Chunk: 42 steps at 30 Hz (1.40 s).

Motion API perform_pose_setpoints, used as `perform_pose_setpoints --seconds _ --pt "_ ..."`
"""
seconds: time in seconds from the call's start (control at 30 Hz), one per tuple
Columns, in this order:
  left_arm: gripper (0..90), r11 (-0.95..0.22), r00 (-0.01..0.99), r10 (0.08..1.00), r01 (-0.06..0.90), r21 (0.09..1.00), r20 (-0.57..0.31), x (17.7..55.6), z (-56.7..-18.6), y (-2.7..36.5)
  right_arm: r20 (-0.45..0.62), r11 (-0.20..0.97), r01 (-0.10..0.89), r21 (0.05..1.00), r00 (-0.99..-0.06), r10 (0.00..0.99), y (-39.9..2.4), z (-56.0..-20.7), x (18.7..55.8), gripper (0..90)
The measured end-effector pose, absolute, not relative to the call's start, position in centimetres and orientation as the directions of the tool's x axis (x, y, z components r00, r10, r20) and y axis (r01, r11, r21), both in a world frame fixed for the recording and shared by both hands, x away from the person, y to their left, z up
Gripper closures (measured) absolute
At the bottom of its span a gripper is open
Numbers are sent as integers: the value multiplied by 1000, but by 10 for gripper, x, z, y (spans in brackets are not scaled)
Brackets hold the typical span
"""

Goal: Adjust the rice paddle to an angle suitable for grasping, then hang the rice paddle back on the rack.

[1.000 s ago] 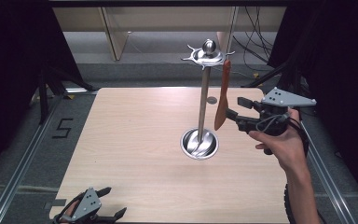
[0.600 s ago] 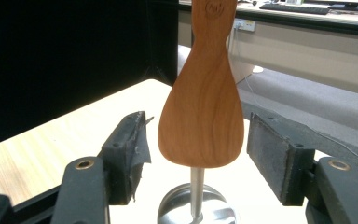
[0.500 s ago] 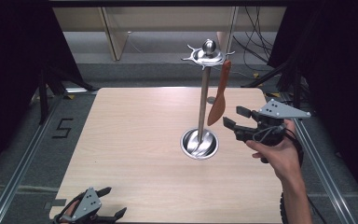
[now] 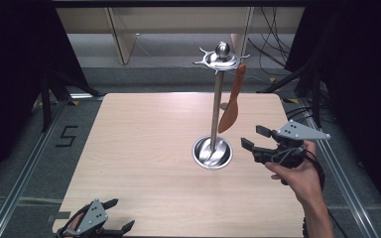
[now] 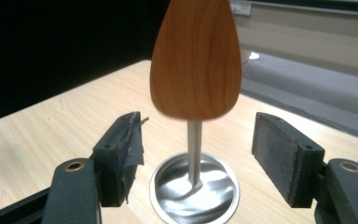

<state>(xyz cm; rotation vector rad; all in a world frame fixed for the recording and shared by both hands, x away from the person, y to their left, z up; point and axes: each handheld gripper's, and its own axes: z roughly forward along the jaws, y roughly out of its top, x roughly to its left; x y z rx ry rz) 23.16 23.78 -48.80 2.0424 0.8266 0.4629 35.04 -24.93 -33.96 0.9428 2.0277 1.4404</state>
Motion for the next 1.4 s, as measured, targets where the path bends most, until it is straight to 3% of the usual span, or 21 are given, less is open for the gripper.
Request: perform_pose_setpoints --seconds 0.77,0.83,1.4 --pt "151 -384 709 705 368 847 11 235 -488 235 66 262 390 883 -655 752 -248 -396 349 334" --pt "151 -350 694 720 397 848 -28 234 -489 233 58 278 393 876 -659 750 -249 -399 350 334" --pt "151 -400 713 701 376 836 15 235 -488 236 92 320 455 831 -679 729 -245 -430 344 327"
